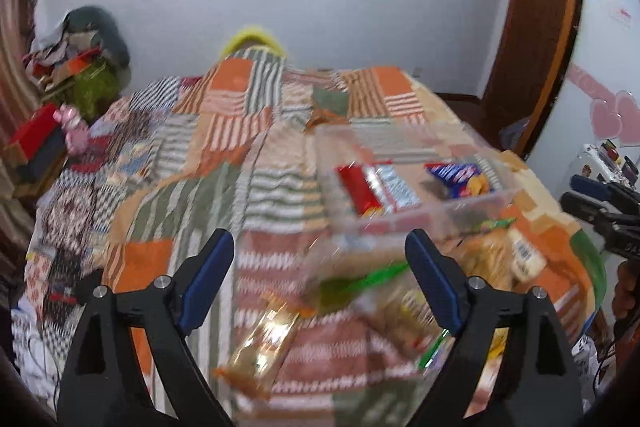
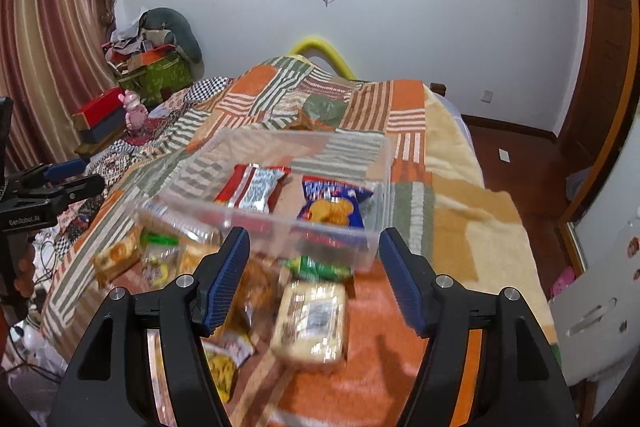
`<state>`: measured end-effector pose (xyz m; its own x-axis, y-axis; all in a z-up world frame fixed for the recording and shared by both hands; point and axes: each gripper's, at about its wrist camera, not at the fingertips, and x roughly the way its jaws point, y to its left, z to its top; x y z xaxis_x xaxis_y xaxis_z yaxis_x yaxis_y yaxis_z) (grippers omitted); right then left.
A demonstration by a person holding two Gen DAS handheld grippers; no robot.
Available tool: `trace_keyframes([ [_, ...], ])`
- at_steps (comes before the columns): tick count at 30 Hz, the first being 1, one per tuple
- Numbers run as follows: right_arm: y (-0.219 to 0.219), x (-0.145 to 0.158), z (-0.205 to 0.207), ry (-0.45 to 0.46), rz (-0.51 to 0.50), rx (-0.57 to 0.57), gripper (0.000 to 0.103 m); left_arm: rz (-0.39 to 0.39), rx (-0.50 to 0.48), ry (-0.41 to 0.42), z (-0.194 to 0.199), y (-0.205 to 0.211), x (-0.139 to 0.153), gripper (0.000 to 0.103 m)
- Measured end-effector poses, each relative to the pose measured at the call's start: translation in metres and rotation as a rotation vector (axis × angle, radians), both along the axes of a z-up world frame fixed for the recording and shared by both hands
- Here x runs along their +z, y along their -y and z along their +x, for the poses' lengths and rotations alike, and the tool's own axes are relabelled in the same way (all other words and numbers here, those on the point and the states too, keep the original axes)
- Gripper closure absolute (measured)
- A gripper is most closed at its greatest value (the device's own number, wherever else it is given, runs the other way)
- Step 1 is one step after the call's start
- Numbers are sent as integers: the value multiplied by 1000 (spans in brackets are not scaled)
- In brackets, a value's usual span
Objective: Organize snacks
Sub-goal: 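Release both packs into the box and move both tools back to the snacks, then grasp the rice-cake pack with the left tool while the right tool grasps the bread loaf pack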
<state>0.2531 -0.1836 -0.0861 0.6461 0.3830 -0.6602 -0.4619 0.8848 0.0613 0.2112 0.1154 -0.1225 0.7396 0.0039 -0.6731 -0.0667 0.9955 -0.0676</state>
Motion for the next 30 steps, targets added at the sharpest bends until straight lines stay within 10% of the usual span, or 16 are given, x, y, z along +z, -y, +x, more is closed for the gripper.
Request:
trace_keyframes([
  [20,-3,-76,1,-207,-68,-44,37,-24,40,-237,-17,-43,-108,15],
  [30,-13,-87,8,-227,-105,-50,37,-8,37,-264,-3,-42,-132,37],
])
